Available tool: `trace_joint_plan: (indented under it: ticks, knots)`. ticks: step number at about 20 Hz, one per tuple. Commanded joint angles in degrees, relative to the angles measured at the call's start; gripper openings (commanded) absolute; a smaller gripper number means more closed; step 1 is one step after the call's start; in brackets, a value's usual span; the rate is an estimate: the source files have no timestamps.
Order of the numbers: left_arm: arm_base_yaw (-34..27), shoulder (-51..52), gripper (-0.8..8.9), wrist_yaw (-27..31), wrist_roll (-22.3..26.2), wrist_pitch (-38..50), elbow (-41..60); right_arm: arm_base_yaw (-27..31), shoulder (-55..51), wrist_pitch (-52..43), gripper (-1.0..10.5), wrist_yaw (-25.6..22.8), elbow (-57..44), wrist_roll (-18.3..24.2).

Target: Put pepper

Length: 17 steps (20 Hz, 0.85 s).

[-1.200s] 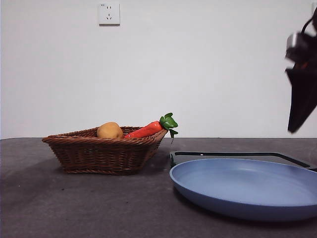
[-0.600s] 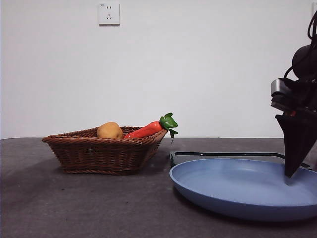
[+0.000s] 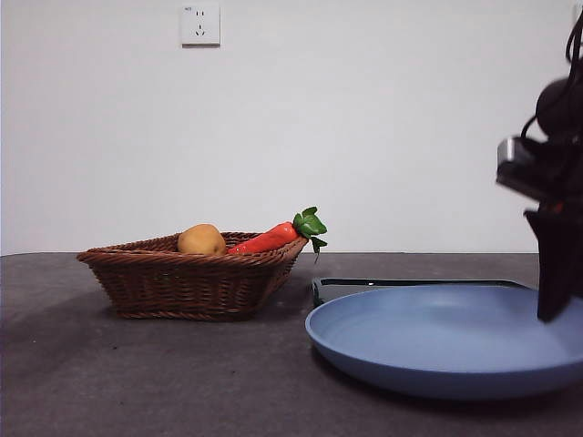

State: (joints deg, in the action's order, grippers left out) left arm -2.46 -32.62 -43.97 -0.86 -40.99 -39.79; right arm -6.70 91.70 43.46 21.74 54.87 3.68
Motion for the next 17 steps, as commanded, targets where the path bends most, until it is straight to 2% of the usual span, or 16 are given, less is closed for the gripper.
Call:
trace_joint_plan:
  ticks: [1, 5, 10, 17]
  knots:
    - [1.73, -2.51, 3.37, 2.60, -1.22, 0.90, -2.29, -0.09, -4.59, 0.55, 0.0, -0.70, 0.96, -1.66]
    - [7.48, -11.93, 3.36, 10.19, -0.52, 1.14, -9.29, 0.00, -15.13, 2.29, 0.0, -0.70, 1.22, -3.34]
    - [16.33, -28.61, 3.36, 20.90, 0.74, 2.29, -20.50, 0.00, -26.03, 4.24, 0.0, -0.85, 1.88, -4.81]
    - [25.07, -51.54, 3.36, 36.50, 2.45, 2.27, -34.67, 0.00, -33.70, 6.82, 0.0, -1.11, 3.76, -6.97]
